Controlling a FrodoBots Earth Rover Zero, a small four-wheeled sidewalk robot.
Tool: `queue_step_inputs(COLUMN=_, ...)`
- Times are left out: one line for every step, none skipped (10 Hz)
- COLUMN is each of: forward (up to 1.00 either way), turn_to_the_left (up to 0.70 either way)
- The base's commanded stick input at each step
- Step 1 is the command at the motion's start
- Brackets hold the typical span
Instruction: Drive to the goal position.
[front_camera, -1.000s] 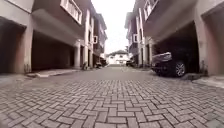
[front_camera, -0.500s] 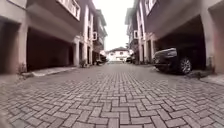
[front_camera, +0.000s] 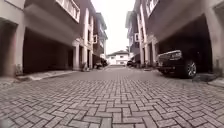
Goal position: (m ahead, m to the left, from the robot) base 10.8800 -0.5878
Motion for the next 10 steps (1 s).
queue_step_inputs(forward=0.7, turn_to_the_left=-0.03)
queue_step_inputs(forward=0.7, turn_to_the_left=-0.01)
queue_step_inputs(forward=0.7, turn_to_the_left=0.0)
queue_step_inputs(forward=0.7, turn_to_the_left=0.0)
queue_step_inputs(forward=0.7, turn_to_the_left=0.0)
queue_step_inputs(forward=0.7, turn_to_the_left=0.0)
queue_step_inputs(forward=0.7, turn_to_the_left=0.0)
queue_step_inputs(forward=0.7, turn_to_the_left=0.0)
queue_step_inputs(forward=0.7, turn_to_the_left=0.0)
queue_step_inputs(forward=0.7, turn_to_the_left=0.0)
